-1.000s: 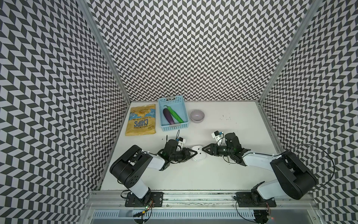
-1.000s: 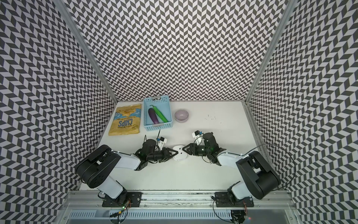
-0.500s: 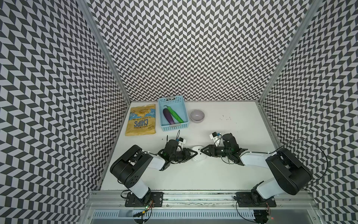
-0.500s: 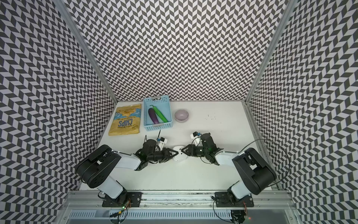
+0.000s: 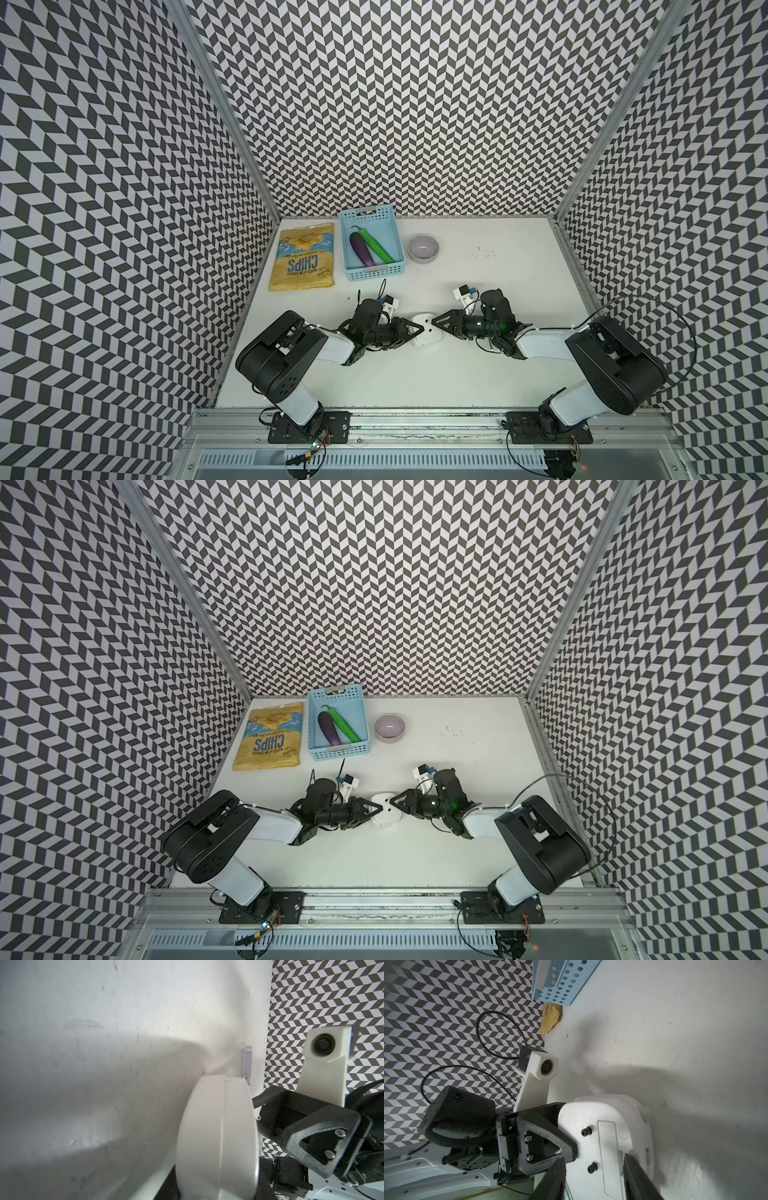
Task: Remove the battery from the alarm
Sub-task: Remove the cover from the alarm.
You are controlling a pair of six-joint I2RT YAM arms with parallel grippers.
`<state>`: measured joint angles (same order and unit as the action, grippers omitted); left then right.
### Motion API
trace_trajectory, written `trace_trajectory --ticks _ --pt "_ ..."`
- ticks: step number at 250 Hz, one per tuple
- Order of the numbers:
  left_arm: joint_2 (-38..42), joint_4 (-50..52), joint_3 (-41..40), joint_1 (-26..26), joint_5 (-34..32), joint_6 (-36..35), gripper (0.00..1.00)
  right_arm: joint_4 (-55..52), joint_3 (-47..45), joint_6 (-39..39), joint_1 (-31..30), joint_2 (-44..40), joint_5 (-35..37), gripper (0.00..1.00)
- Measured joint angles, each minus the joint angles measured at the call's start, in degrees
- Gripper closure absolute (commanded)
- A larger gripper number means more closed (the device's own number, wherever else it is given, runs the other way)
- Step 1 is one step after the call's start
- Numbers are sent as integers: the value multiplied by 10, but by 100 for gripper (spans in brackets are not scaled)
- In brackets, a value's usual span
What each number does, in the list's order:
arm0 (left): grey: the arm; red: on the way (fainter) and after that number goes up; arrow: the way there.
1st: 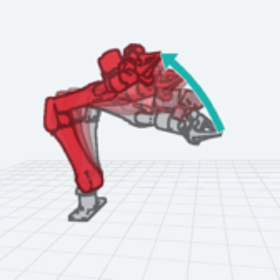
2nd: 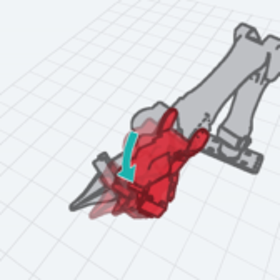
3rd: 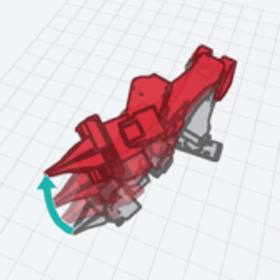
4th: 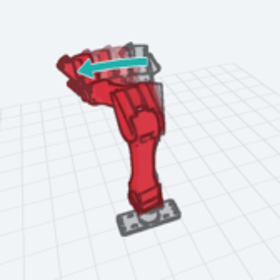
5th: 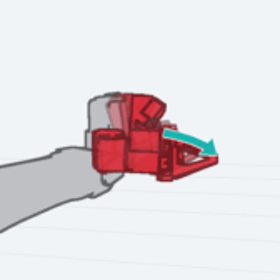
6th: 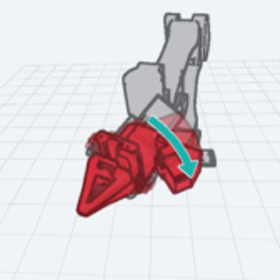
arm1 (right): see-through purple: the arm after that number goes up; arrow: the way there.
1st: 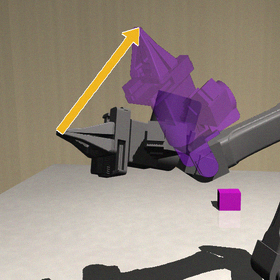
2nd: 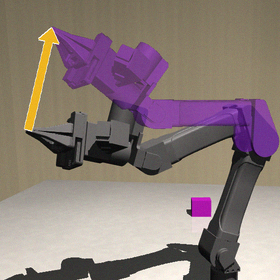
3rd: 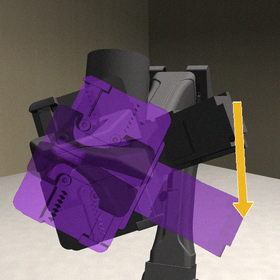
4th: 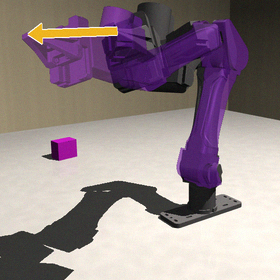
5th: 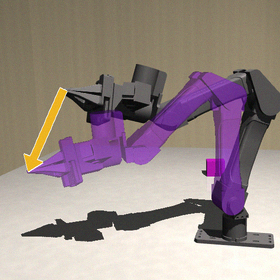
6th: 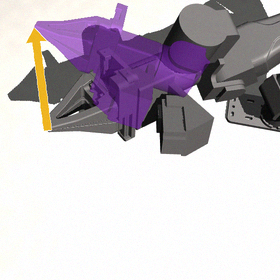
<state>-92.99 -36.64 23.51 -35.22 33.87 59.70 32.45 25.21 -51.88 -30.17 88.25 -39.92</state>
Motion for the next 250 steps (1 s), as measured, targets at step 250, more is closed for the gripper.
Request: trace_trajectory --ticks 250 --pt "13 55 28 -5 -21 -25 100 -96 35 114 14 -7 11 49"
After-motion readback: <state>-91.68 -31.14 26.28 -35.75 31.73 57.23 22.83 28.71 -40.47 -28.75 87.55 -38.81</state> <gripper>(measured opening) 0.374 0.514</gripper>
